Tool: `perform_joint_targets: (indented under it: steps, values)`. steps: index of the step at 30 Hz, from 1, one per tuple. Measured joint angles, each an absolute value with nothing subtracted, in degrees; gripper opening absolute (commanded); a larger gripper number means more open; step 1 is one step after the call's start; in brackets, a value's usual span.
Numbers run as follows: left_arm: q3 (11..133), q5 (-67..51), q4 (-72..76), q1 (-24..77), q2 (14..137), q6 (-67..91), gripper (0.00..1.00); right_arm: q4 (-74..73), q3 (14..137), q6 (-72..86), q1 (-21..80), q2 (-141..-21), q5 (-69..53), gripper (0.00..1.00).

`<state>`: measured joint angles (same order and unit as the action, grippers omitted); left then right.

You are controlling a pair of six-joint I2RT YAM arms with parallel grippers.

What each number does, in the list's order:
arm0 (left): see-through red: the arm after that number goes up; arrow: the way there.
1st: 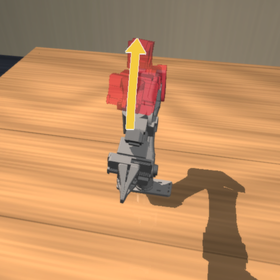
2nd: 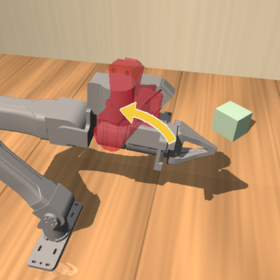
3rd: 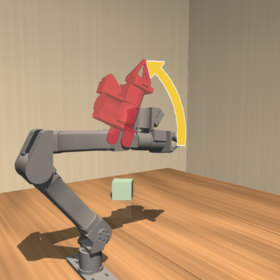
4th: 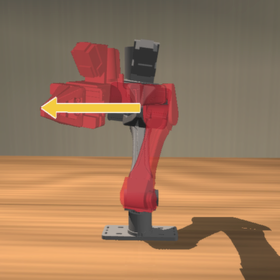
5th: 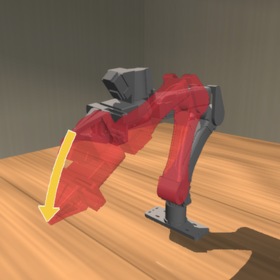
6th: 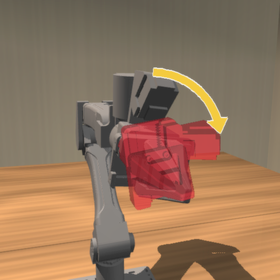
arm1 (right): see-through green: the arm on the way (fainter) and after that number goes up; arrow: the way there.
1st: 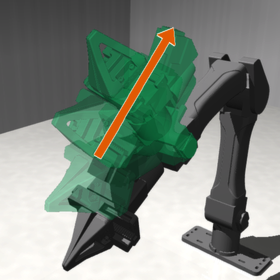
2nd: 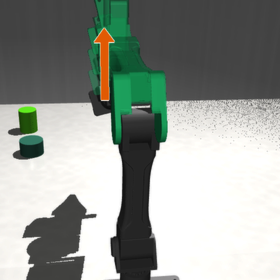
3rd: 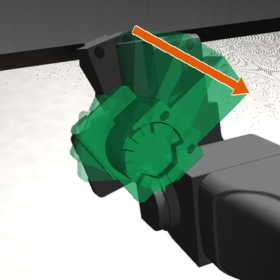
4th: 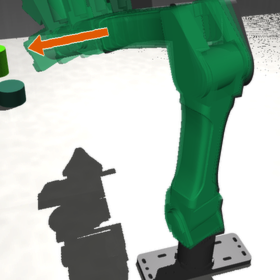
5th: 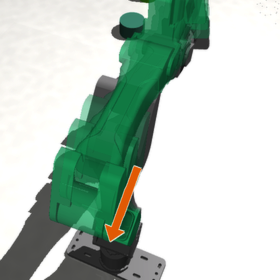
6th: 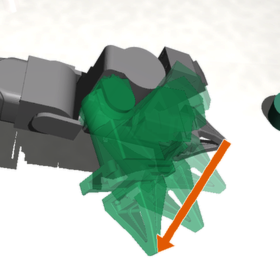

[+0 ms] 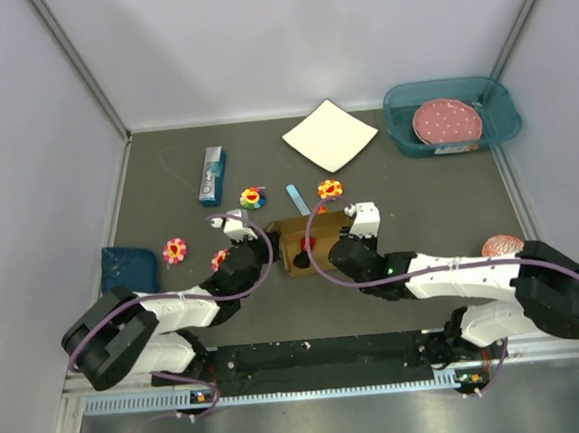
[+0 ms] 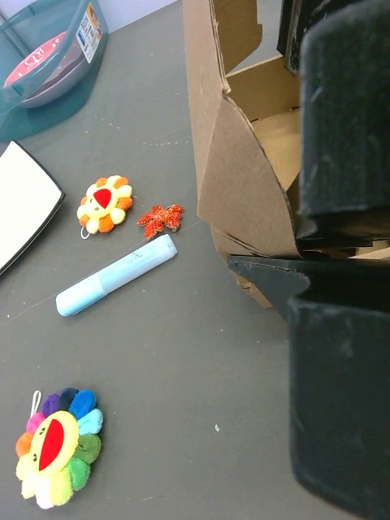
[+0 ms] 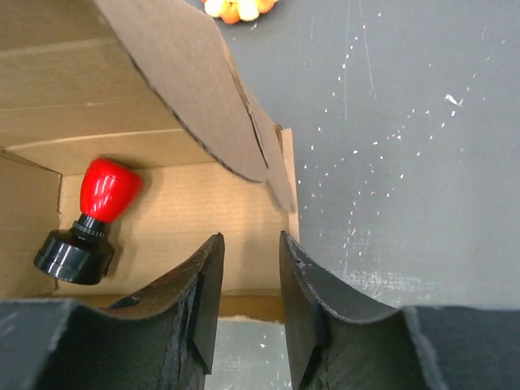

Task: Fold the paper box

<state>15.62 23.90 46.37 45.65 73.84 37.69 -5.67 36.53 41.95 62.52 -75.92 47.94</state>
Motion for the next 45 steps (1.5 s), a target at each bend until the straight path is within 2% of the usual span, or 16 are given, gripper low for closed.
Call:
perform_joint_targets:
  steps: [12, 23, 29, 33, 37, 41, 45]
  values:
    - [16.56, 25.26, 46.17, 45.98, 74.87, 34.72, 0.00, -9.43, 36.53, 38.28, 62.52, -69.08, 49.32, 0.48]
    - [18.61, 26.39, 40.66, 46.39, 73.32, 31.16, 0.00, -7.20, 36.27, 32.23, 62.46, -64.16, 48.75, 0.48]
    - [19.73, 26.41, 38.83, 46.63, 73.28, 30.04, 0.00, -4.80, 36.27, 28.64, 62.33, -63.35, 48.25, 0.39]
    - [19.94, 26.39, 38.39, 46.63, 73.25, 29.85, 0.00, -2.74, 35.81, 27.42, 62.06, -64.14, 47.97, 0.28]
    - [20.10, 26.41, 38.15, 46.63, 73.25, 29.69, 0.00, 0.16, 33.58, 26.39, 61.69, -65.14, 48.05, 0.24]
    - [20.38, 26.41, 37.69, 46.65, 73.25, 29.06, 0.00, 2.52, 31.92, 25.41, 61.08, -66.46, 48.58, 0.14]
    - [20.51, 26.41, 37.12, 46.68, 72.95, 28.53, 0.08, 3.92, 31.48, 25.02, 60.99, -66.63, 48.82, 0.06]
